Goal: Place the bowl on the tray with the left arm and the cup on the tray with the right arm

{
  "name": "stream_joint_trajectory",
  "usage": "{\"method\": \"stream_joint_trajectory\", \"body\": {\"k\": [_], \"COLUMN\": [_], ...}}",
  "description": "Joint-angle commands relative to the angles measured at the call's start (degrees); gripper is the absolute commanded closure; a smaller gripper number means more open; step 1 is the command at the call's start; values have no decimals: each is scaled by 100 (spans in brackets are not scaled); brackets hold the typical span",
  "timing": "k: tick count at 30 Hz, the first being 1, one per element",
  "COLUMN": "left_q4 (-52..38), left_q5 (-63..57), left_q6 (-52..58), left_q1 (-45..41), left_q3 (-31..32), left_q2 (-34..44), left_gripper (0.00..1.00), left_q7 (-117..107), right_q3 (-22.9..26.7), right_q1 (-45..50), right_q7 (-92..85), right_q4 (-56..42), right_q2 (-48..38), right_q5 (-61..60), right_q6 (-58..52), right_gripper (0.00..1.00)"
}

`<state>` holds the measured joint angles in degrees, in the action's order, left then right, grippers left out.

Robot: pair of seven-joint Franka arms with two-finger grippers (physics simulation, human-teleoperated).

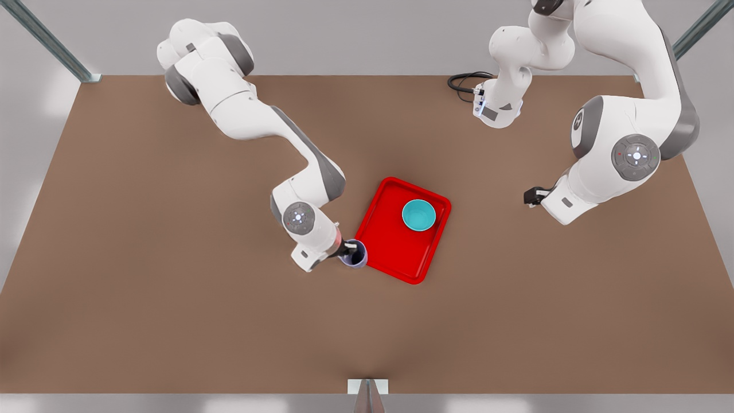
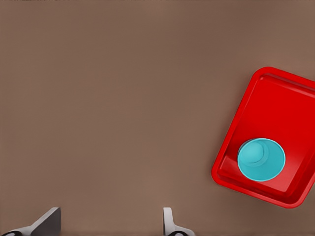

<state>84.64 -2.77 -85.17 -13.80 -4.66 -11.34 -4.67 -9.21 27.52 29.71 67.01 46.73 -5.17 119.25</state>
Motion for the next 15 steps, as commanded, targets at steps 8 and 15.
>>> {"method": "stream_joint_trajectory", "body": {"k": [8,15], "left_q4": [0,0], "left_q5": [-13,-13], "left_q6": [0,0], "left_q1": [0,0], "left_q3": [-9,-9], "left_q2": [27,18], "left_gripper": [0,0], "left_q7": [-8,-8], "right_q3": [104,95], "right_q1": [931,1036], "right_q7": [457,448], "right_q4": [-1129,-1305], "right_q2": [838,1146], "right_q5": [341,578], "right_q6": [-104,-130], "right_gripper": [79,79]}}
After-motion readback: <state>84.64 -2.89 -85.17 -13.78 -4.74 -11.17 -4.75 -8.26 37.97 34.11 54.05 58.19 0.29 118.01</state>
